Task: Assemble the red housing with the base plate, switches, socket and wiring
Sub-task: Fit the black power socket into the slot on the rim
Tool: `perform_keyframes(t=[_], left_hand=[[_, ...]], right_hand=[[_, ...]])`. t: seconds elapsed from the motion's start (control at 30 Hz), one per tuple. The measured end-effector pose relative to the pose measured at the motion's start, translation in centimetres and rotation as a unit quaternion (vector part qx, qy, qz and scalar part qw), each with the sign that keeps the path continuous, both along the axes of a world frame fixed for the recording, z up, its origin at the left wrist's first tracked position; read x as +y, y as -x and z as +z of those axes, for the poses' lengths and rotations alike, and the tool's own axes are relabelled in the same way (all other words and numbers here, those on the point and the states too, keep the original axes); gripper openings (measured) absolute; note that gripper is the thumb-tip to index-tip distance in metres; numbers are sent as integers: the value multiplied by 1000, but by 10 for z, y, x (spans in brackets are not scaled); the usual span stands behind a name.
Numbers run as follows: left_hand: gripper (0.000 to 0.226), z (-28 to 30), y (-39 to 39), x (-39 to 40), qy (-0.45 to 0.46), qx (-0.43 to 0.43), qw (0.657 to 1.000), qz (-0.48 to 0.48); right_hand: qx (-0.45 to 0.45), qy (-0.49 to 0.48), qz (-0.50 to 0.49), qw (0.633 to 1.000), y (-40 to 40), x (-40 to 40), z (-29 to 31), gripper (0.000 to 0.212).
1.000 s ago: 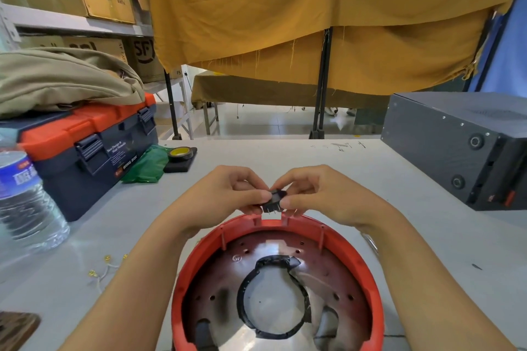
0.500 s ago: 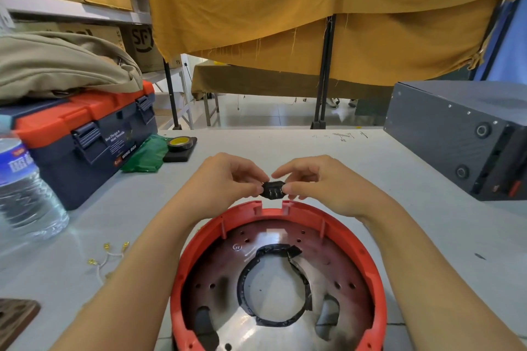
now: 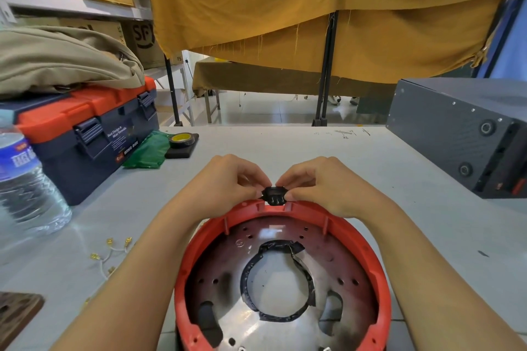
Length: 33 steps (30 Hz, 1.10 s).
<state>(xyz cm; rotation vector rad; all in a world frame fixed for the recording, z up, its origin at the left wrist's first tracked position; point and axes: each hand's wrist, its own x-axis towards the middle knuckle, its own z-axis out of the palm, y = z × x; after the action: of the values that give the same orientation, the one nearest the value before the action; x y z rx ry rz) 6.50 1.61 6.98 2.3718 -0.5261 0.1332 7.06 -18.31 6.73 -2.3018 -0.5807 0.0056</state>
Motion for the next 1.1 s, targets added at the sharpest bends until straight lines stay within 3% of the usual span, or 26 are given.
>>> perform_keyframes(t=[0.33, 1.1], left_hand=[[32, -4, -2, -3, -2, -7, 1000, 18], [22, -5, -1, -5, -70, -21, 997, 4]], right_hand=[[-16, 24, -7, 1000, 1, 3, 0, 18], [-23, 84, 1, 996, 3, 8, 0, 18]])
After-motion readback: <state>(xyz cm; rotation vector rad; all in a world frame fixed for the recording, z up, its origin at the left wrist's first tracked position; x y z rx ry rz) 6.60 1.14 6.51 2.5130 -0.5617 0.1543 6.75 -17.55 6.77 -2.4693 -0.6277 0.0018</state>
